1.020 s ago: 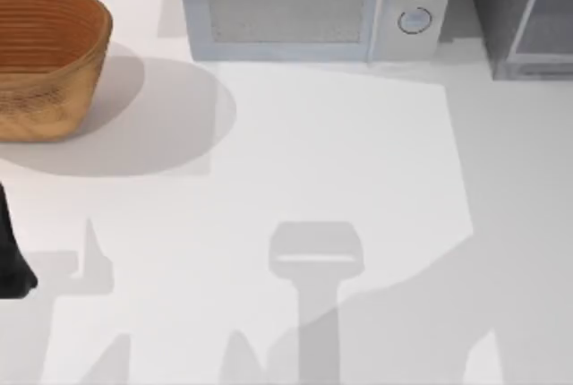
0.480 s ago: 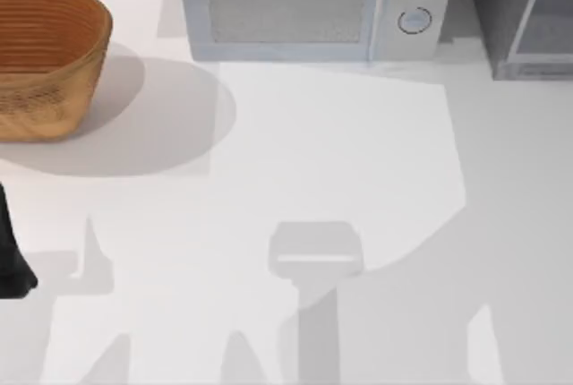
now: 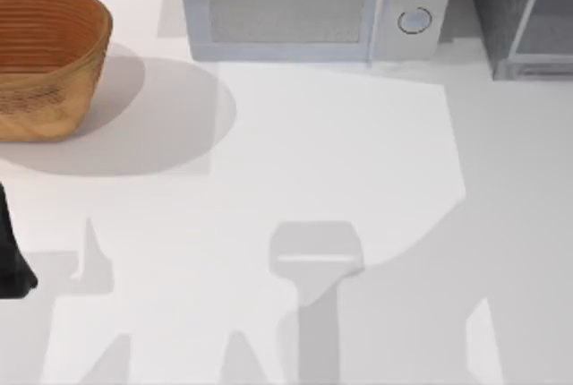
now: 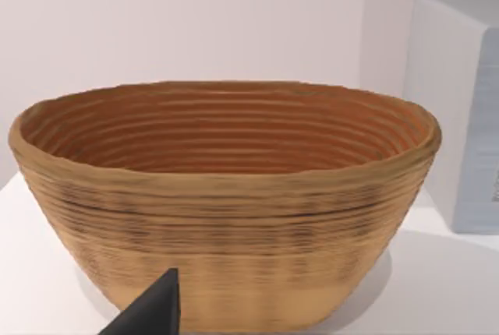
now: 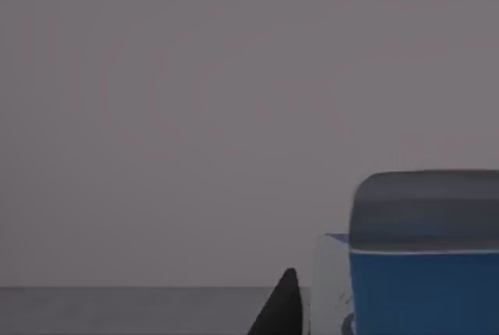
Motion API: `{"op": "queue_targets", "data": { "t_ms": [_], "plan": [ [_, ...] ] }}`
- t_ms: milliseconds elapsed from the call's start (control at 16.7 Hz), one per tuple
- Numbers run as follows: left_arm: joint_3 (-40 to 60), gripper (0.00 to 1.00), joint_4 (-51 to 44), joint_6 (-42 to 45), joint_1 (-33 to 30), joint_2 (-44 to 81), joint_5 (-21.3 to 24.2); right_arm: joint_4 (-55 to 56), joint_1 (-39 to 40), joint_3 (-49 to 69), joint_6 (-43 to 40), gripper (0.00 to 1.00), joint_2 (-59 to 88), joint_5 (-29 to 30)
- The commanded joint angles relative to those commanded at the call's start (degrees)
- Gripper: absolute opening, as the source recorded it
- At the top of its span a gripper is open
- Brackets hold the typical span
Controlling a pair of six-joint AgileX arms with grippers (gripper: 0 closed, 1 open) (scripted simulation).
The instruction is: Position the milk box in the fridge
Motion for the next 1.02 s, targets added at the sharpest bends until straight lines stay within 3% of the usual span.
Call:
{"op": "queue_targets", "data": {
  "t_ms": [720,1020],
  "plan": [
    [0.0,1.0,0.0,0.0,0.0,0.0,0.0,0.0,0.0,0.0,0.0,0.98,0.0,0.0],
    [0.0,1.0,0.0,0.0,0.0,0.0,0.0,0.0,0.0,0.0,0.0,1.0,0.0,0.0]
  ]
}}
